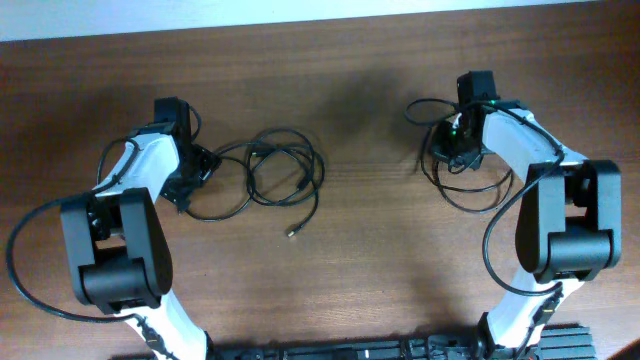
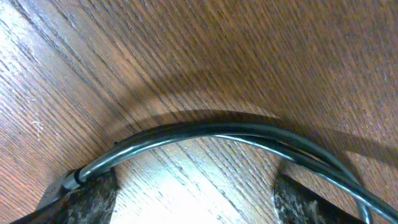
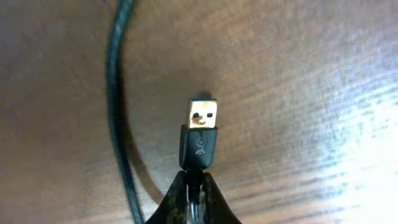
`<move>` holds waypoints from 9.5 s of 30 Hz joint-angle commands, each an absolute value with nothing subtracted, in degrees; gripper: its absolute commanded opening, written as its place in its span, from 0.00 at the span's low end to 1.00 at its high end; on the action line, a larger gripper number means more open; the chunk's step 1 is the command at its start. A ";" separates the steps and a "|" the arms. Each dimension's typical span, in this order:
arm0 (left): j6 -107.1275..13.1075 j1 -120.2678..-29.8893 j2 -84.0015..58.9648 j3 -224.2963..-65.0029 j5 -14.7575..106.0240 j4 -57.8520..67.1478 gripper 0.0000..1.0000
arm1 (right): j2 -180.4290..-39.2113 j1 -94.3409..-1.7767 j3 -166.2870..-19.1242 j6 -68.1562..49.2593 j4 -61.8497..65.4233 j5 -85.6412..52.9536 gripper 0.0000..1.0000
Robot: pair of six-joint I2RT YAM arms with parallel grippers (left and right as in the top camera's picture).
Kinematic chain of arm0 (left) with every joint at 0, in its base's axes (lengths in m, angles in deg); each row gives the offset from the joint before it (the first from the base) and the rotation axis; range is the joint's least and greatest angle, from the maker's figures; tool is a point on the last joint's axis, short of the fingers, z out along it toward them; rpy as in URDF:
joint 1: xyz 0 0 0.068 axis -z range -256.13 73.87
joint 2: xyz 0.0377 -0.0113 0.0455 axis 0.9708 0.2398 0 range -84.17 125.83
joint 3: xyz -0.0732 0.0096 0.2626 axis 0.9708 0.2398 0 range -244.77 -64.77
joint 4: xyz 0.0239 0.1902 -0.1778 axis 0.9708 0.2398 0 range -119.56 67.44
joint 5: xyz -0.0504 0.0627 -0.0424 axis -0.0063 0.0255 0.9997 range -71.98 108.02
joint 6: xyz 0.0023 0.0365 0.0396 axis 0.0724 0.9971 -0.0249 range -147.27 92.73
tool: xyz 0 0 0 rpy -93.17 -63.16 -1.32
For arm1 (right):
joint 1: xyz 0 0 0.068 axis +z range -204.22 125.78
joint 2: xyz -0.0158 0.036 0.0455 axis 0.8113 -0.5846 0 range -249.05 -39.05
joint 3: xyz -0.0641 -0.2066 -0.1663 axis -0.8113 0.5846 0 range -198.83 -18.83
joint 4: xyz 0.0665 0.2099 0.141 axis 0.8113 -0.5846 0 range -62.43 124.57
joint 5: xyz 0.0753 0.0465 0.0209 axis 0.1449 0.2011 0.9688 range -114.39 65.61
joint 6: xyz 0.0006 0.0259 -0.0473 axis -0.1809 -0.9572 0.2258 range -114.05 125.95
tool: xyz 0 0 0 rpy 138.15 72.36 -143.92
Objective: Untangle cables
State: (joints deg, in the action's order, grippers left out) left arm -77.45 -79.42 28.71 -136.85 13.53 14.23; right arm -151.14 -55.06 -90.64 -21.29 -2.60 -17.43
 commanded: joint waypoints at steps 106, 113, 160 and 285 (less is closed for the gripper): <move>-47.35 -82.26 -8.90 -144.10 32.17 34.08 0.99 | -151.38 -28.84 -108.04 -8.55 -9.83 -0.42 0.04; -47.37 -63.70 -7.22 -136.98 35.32 12.44 0.99 | -134.03 -30.74 -108.04 20.71 -17.52 20.28 0.04; -54.89 -60.88 9.28 -136.96 14.14 18.52 0.99 | -147.95 -44.27 -109.55 21.79 -17.74 32.28 0.04; -47.00 -87.50 0.48 -126.51 33.17 8.68 0.00 | -148.61 -11.85 -103.47 13.20 -9.07 -19.31 0.77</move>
